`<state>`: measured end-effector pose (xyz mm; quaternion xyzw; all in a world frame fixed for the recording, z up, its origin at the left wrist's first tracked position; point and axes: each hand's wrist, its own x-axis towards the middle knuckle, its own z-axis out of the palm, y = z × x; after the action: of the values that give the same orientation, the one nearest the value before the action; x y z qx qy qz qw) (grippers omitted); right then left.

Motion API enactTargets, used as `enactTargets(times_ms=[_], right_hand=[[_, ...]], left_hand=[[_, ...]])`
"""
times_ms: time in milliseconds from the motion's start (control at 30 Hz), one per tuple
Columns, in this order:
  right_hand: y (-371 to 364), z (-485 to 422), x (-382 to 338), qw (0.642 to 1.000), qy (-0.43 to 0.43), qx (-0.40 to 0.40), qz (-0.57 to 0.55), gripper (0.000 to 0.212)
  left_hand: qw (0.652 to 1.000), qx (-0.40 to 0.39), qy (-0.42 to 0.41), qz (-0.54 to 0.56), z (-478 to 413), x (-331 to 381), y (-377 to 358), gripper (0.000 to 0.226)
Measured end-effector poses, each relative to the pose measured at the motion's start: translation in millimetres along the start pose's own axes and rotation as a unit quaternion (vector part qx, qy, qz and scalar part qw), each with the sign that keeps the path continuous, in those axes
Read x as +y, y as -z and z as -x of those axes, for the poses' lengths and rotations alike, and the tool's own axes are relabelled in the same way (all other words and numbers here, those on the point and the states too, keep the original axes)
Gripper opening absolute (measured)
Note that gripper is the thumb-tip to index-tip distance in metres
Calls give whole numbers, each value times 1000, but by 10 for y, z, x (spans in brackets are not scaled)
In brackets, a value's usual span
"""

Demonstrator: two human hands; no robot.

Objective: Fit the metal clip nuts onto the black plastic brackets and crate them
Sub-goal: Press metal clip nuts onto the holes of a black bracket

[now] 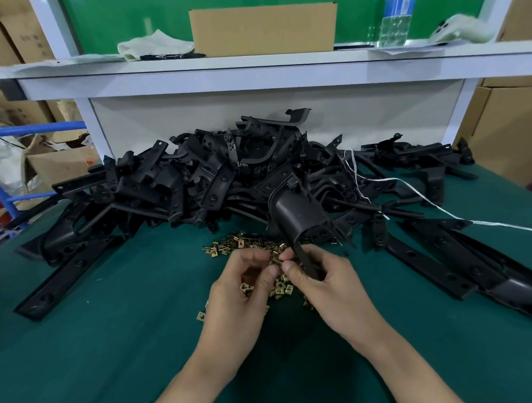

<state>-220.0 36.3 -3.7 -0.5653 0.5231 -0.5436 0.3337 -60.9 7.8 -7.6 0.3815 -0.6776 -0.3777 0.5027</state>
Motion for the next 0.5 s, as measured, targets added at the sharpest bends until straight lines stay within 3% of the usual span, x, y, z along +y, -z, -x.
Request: enactTargets(times_ms=[500], right_hand=[[-24, 2, 51, 1000, -23, -4, 15, 17]], left_hand=[[997, -25, 63, 47, -3, 1, 1, 20]])
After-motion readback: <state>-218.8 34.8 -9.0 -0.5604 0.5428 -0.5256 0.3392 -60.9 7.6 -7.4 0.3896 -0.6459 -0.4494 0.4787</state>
